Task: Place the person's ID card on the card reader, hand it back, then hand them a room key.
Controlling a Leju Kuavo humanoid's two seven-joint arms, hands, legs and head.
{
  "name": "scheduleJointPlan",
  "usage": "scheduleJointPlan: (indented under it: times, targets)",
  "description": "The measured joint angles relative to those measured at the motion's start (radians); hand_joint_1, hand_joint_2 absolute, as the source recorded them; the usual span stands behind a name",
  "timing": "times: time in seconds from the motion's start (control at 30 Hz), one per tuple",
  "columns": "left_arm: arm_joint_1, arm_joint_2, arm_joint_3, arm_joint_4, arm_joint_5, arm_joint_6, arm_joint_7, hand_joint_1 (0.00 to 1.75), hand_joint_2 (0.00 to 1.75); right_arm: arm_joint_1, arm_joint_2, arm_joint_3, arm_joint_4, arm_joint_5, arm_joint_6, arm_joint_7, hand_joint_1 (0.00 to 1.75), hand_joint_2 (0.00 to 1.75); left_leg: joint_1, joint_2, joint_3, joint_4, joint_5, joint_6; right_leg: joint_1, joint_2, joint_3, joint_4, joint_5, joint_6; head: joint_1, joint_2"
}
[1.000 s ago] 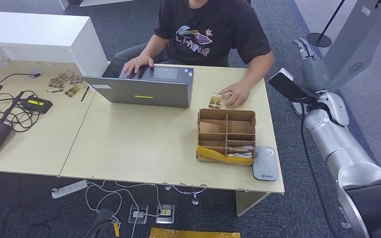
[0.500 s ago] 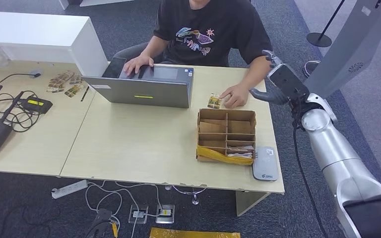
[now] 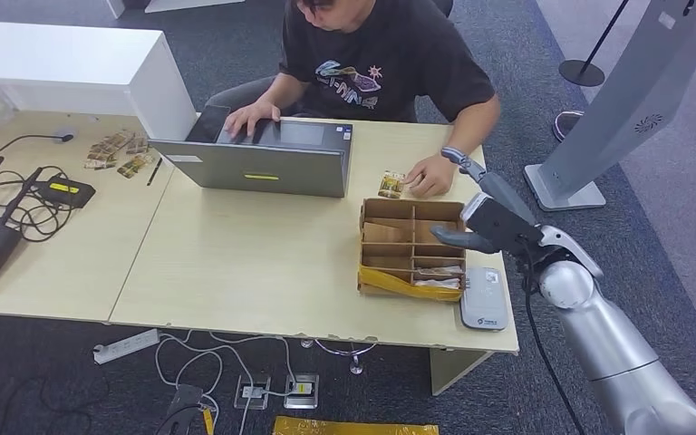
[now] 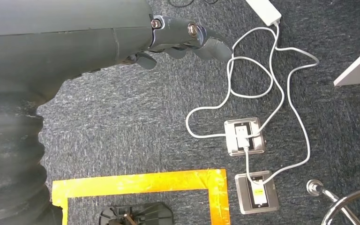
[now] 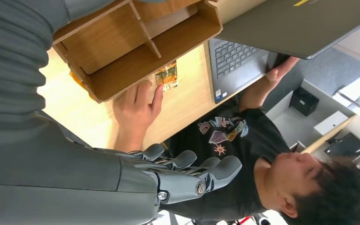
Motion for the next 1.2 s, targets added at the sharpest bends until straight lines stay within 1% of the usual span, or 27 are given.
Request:
scheduleJointPlan:
  times: [0.23, 0.33, 0.67, 0.73, 0.9, 1.2]
  targets:
    - [0.002, 0.0, 0.0, 0.0, 0.01, 0.003, -0.004, 0.0, 1.75, 0.025, -0.011, 0.004, -0.057, 0.006, 0.008, 0.004, 0.0, 1.75, 0.0, 0.0, 0.0, 0.0, 0.0, 0.0, 0.0, 0.0, 0.0, 0.0, 0.0, 0.0, 0.0, 0.0]
    - [0.005, 0.0, 0.0, 0.0, 0.019, 0.007, -0.014, 0.0, 1.75, 0.053, -0.011, 0.011, -0.076, 0.025, 0.008, 0.016, 0.0, 1.75, 0.0, 0.0, 0.0, 0.0, 0.0, 0.0, 0.0, 0.0, 0.0, 0.0, 0.0, 0.0, 0.0, 0.0]
    - [0.013, 0.0, 0.001, 0.002, 0.029, 0.012, -0.017, 0.0, 1.75, 0.169, -0.011, 0.025, -0.166, 0.126, -0.005, 0.113, 0.0, 1.75, 0.0, 0.0, 0.0, 0.0, 0.0, 0.0, 0.0, 0.0, 0.0, 0.0, 0.0, 0.0, 0.0, 0.0]
    - [0.013, -0.001, 0.002, 0.002, 0.03, 0.014, -0.017, 0.0, 1.75, 0.193, -0.011, 0.025, -0.18, 0.18, -0.033, 0.14, 0.0, 1.75, 0.0, 0.0, 0.0, 0.0, 0.0, 0.0, 0.0, 0.0, 0.0, 0.0, 0.0, 0.0, 0.0, 0.0]
    - [0.015, -0.003, 0.003, 0.003, 0.039, 0.021, -0.016, 0.0, 1.75, 0.243, -0.012, 0.026, -0.191, 0.349, -0.157, 0.209, 0.0, 1.75, 0.0, 0.0, 0.0, 0.0, 0.0, 0.0, 0.0, 0.0, 0.0, 0.0, 0.0, 0.0, 0.0, 0.0]
    - [0.015, -0.008, 0.003, 0.005, 0.038, 0.026, -0.016, 0.0, 1.75, 0.297, -0.011, 0.043, -0.213, 0.435, -0.252, 0.264, 0.0, 1.75, 0.0, 0.0, 0.0, 0.0, 0.0, 0.0, 0.0, 0.0, 0.0, 0.0, 0.0, 0.0, 0.0, 0.0]
